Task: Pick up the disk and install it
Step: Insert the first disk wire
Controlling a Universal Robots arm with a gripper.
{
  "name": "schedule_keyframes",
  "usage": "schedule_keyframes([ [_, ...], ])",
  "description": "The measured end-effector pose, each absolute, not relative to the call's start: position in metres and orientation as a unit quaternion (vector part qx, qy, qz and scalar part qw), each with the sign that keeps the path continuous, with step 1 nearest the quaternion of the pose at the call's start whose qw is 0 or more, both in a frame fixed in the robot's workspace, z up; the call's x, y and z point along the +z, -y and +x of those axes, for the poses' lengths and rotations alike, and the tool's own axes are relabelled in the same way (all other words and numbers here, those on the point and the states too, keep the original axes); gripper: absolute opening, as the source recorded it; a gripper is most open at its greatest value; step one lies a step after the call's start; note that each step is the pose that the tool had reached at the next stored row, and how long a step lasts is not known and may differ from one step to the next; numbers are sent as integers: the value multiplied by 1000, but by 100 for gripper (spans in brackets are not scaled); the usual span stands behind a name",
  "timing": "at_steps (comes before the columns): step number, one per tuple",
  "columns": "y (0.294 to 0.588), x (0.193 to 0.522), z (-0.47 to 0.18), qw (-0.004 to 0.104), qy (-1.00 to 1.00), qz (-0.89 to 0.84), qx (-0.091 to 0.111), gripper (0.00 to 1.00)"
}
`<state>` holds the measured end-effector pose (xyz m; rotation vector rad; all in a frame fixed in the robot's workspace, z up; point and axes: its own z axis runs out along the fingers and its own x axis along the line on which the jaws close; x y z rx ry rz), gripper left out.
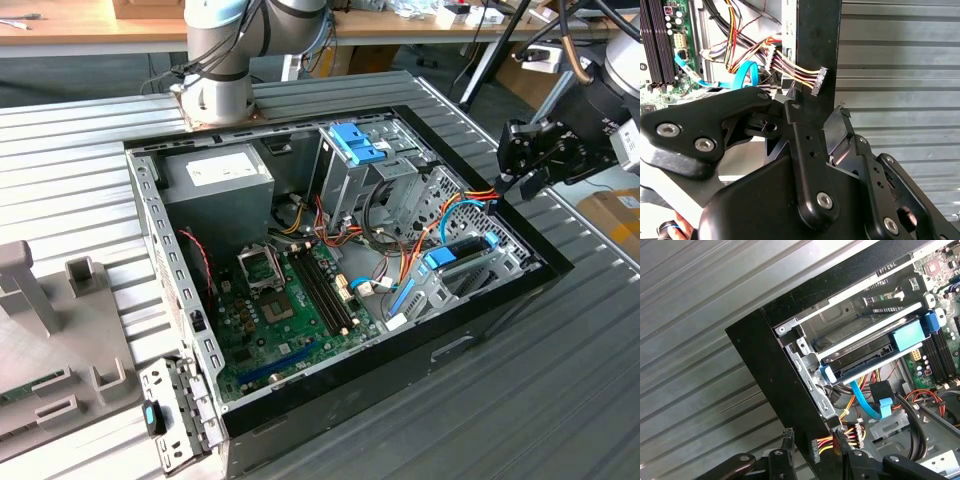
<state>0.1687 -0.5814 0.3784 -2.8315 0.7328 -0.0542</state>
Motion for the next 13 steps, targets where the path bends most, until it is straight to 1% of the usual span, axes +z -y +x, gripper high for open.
schedule_keyframes([
  [9, 581, 368, 169, 113, -248, -962, -17, 44],
  [10, 581, 367, 173, 117, -248, -962, -16, 44],
  [13, 581, 363, 174, 119, -248, -961, -16, 44],
])
